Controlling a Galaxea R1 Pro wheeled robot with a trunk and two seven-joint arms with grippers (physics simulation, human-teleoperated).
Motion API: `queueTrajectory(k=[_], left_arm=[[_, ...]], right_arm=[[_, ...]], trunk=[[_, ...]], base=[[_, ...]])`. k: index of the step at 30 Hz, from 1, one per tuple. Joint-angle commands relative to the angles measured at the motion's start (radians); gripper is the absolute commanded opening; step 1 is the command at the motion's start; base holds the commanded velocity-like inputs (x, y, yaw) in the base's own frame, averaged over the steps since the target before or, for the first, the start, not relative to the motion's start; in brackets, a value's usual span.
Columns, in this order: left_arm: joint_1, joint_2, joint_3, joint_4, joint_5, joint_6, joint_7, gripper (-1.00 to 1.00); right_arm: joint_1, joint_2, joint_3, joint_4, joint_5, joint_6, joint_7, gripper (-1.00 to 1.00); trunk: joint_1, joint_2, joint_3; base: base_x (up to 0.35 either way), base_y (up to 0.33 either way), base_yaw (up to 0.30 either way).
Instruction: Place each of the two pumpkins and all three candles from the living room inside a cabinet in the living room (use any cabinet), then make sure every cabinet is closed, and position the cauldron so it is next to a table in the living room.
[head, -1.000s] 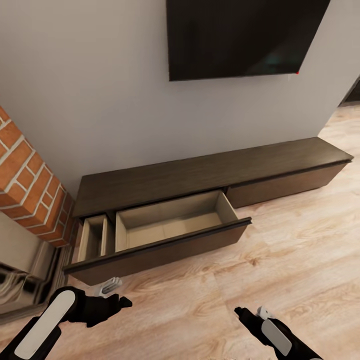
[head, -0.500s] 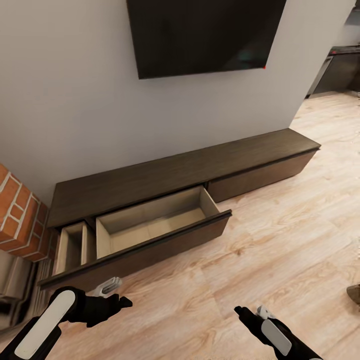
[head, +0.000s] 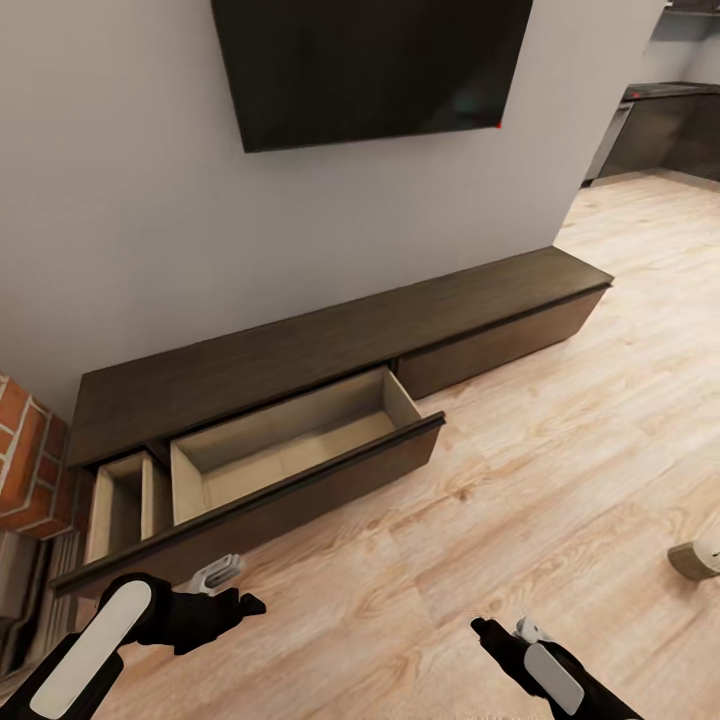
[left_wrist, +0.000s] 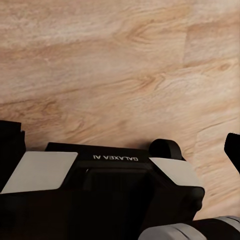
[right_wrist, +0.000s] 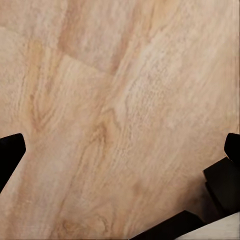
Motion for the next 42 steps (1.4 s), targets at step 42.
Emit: queueTrajectory(k=[42], left_arm=[[0.0, 0.0, -0.005, -0.009, 0.01, 0.0, 0.01, 1.0]], right_arm=[[-0.001, -0.001, 0.006, 0.014, -0.009, -0.011, -0.007, 1.0]], trunk=[[0.0, 0.0, -0.052]], base=[[0.0, 0.0, -0.191]])
